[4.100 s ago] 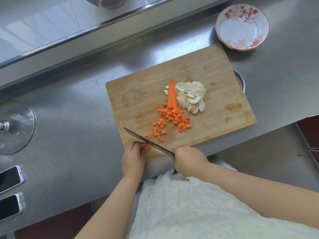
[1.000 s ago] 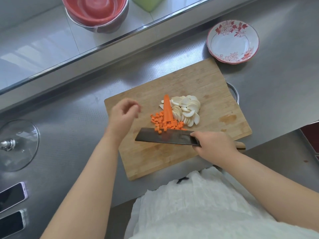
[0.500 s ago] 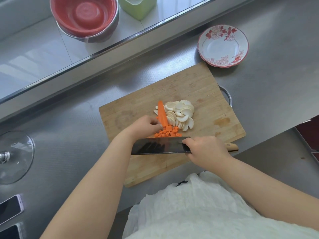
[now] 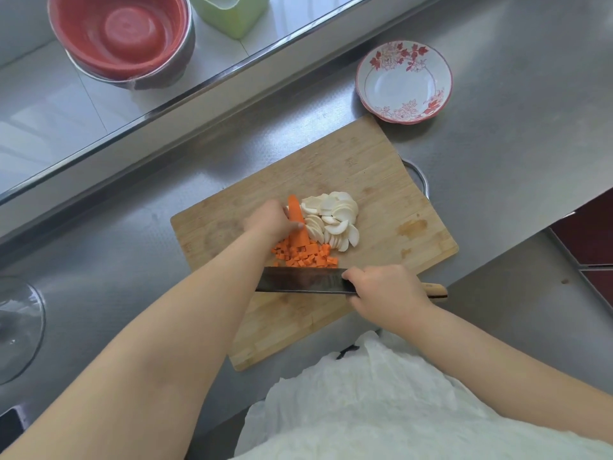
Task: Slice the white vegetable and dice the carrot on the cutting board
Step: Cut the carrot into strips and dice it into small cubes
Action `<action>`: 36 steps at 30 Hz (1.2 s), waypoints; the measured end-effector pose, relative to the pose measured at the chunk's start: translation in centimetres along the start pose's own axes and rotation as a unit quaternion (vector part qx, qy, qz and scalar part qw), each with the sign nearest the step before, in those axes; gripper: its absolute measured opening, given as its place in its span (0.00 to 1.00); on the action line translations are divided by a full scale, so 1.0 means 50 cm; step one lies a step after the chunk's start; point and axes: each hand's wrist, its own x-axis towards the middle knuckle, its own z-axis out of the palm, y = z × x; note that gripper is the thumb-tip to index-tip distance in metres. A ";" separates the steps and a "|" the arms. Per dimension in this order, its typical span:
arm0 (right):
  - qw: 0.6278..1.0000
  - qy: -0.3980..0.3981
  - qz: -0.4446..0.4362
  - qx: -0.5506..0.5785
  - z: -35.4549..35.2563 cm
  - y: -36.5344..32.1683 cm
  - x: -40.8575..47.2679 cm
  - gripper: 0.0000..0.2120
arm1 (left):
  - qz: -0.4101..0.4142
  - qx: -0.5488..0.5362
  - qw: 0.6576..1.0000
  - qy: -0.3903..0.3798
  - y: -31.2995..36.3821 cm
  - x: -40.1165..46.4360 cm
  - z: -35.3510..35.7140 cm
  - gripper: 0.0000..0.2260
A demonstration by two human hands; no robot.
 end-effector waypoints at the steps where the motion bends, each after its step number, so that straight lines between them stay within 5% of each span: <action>1: 1.000 -0.005 -0.001 0.005 -0.005 -0.004 0.000 0.13 | -0.003 -0.014 1.000 0.000 0.001 0.000 0.000 0.13; 6: 0.999 -0.035 -0.002 0.026 -0.005 -0.016 0.005 0.14 | -0.001 -0.208 0.978 0.022 -0.003 -0.014 -0.006 0.09; 10: 0.995 -0.073 0.018 0.061 0.013 -0.030 0.009 0.14 | 0.037 -0.405 0.910 0.076 -0.024 -0.056 -0.041 0.04; 15: 0.976 -0.135 0.076 0.154 0.030 -0.058 0.016 0.11 | 0.057 -0.475 0.854 0.206 -0.089 -0.128 -0.062 0.06; 19: 0.954 -0.180 0.114 0.211 0.038 -0.069 0.024 0.08 | 0.105 -0.403 0.823 0.386 -0.151 -0.189 -0.030 0.04; 22: 0.945 -0.191 0.141 0.224 0.043 -0.072 0.032 0.07 | 0.115 -0.283 0.839 0.451 -0.214 -0.201 0.056 0.07; 30: 0.934 -0.155 0.206 0.247 0.056 -0.083 0.052 0.11 | 0.237 -0.053 0.906 0.346 -0.242 -0.199 0.278 0.09; 36: 0.956 -0.125 0.165 0.206 0.064 -0.109 0.051 0.11 | 0.229 -0.071 0.911 0.335 -0.244 -0.196 0.295 0.10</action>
